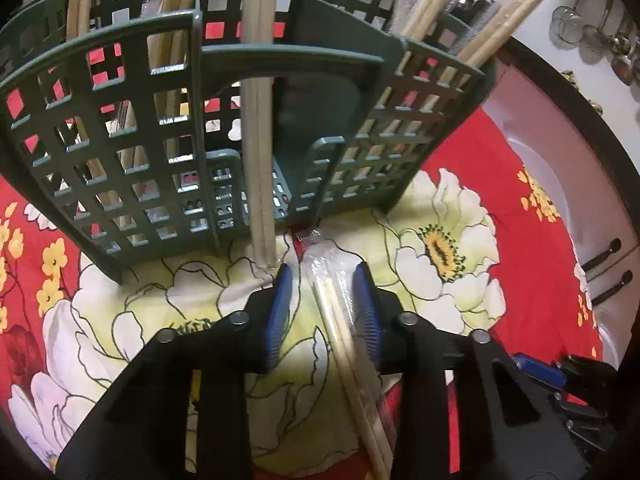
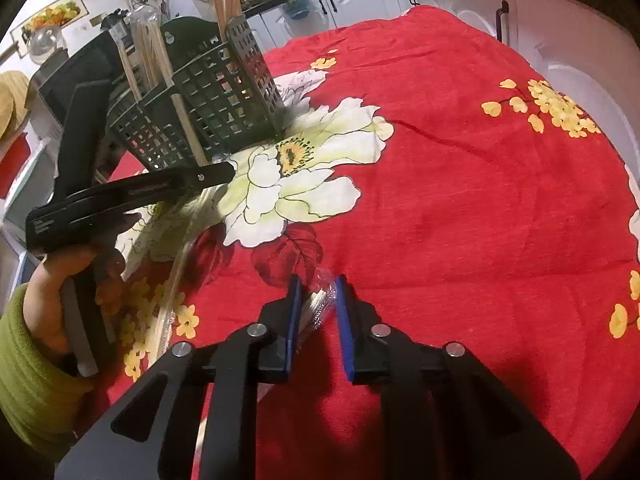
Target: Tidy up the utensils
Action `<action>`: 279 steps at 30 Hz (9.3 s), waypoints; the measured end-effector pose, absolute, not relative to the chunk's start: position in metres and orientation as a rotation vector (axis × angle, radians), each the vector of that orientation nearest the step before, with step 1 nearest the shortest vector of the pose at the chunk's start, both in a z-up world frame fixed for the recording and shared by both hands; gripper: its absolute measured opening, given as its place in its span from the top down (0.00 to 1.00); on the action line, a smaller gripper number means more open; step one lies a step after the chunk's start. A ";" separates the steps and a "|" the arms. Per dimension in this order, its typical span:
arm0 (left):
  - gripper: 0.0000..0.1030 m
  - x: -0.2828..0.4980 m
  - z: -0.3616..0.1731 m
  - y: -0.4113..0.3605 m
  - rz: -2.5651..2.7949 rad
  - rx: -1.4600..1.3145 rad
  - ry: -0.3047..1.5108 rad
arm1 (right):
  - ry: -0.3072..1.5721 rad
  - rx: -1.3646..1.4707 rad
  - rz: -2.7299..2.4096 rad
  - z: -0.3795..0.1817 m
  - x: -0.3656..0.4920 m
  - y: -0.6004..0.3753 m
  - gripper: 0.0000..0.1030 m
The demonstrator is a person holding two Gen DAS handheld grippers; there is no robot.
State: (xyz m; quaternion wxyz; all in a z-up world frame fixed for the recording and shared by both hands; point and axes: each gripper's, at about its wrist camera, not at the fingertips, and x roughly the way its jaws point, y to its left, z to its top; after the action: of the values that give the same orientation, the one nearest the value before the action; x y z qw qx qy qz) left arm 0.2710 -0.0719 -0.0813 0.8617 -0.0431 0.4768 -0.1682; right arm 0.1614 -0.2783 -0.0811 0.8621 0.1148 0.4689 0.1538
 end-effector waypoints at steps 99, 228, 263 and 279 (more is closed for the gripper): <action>0.97 0.215 0.216 0.029 -0.396 -0.115 0.189 | 0.021 0.064 0.471 0.229 0.234 -0.201 0.95; 0.10 0.043 -0.001 0.003 -0.053 -0.074 0.338 | 0.226 -0.018 0.228 -0.019 0.053 -0.241 0.06; 0.10 0.035 -0.015 0.000 -0.041 -0.072 0.306 | 0.170 -0.008 0.254 -0.025 0.043 -0.238 0.06; 0.10 0.035 -0.016 0.001 -0.041 -0.073 0.306 | 0.173 -0.008 0.255 -0.026 0.044 -0.237 0.06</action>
State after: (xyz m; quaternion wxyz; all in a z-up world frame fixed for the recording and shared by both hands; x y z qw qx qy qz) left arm 0.0354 0.0005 -0.0160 0.9875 -0.0361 0.1524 -0.0202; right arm 0.0436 -0.2374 -0.0258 0.9881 -0.0041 0.0864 0.1270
